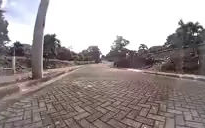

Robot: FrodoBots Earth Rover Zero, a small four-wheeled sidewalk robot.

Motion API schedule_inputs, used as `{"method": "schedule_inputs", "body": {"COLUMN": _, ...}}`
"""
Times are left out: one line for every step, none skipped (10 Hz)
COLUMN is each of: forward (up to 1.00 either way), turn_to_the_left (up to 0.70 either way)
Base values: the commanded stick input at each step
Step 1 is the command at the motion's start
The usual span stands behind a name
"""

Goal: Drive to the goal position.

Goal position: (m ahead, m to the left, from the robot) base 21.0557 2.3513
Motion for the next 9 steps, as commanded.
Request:
{"method": "schedule_inputs", "body": {"forward": 0.70, "turn_to_the_left": 0.00}}
{"method": "schedule_inputs", "body": {"forward": 0.70, "turn_to_the_left": 0.00}}
{"method": "schedule_inputs", "body": {"forward": 0.70, "turn_to_the_left": 0.00}}
{"method": "schedule_inputs", "body": {"forward": 0.70, "turn_to_the_left": 0.00}}
{"method": "schedule_inputs", "body": {"forward": 0.70, "turn_to_the_left": 0.00}}
{"method": "schedule_inputs", "body": {"forward": 0.70, "turn_to_the_left": 0.00}}
{"method": "schedule_inputs", "body": {"forward": 0.70, "turn_to_the_left": 0.00}}
{"method": "schedule_inputs", "body": {"forward": 0.70, "turn_to_the_left": 0.00}}
{"method": "schedule_inputs", "body": {"forward": 0.70, "turn_to_the_left": 0.00}}
